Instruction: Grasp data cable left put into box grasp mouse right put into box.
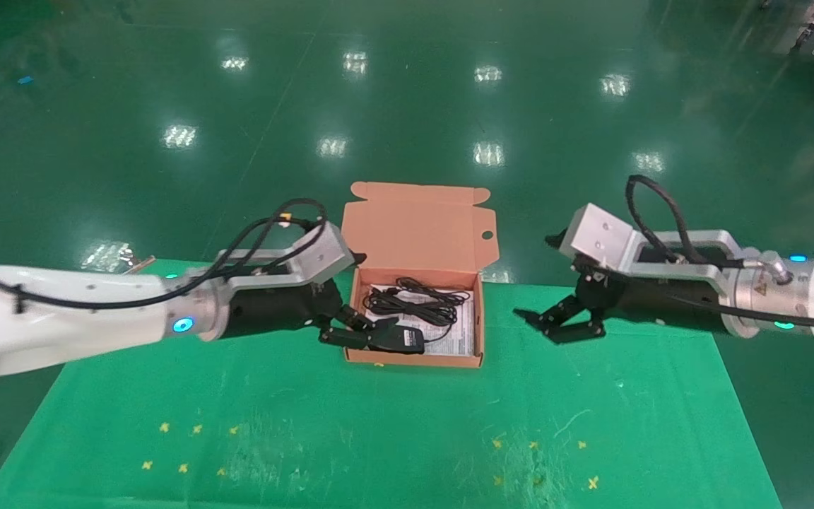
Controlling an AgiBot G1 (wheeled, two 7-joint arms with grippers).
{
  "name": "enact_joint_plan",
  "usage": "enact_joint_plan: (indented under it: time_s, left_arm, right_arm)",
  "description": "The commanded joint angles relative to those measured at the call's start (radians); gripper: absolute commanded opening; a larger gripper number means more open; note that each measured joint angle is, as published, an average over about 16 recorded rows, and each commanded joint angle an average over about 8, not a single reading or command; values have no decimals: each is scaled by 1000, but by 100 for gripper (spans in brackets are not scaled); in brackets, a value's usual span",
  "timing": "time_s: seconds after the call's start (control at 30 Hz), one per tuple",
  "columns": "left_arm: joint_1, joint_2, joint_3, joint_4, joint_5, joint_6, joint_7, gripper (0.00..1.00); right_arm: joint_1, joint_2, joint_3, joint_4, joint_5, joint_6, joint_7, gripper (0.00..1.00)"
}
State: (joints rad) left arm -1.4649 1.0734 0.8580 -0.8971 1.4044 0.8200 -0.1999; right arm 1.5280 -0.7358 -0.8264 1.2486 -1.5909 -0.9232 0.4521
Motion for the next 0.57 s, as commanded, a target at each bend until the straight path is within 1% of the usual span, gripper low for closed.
enact_joint_plan:
  time_s: [0.03, 0.2, 0.47, 0.57]
  left_arm:
    - [16, -18, -23, -15, -27, 27, 0, 100]
    - [71, -84, -106, -71, -123, 123, 2, 100]
    - [175, -208, -260, -174, -303, 304, 5, 100]
    - [195, -231, -289, -193, -336, 337, 6, 100]
  right_arm:
    - [-18, 5, 22, 1, 34, -23, -10, 100]
    - [-82, 23, 99, 6, 156, -104, -48, 100]
    - [-202, 56, 244, 16, 383, -255, -118, 100]
    - [-225, 62, 271, 18, 426, -284, -131, 100]
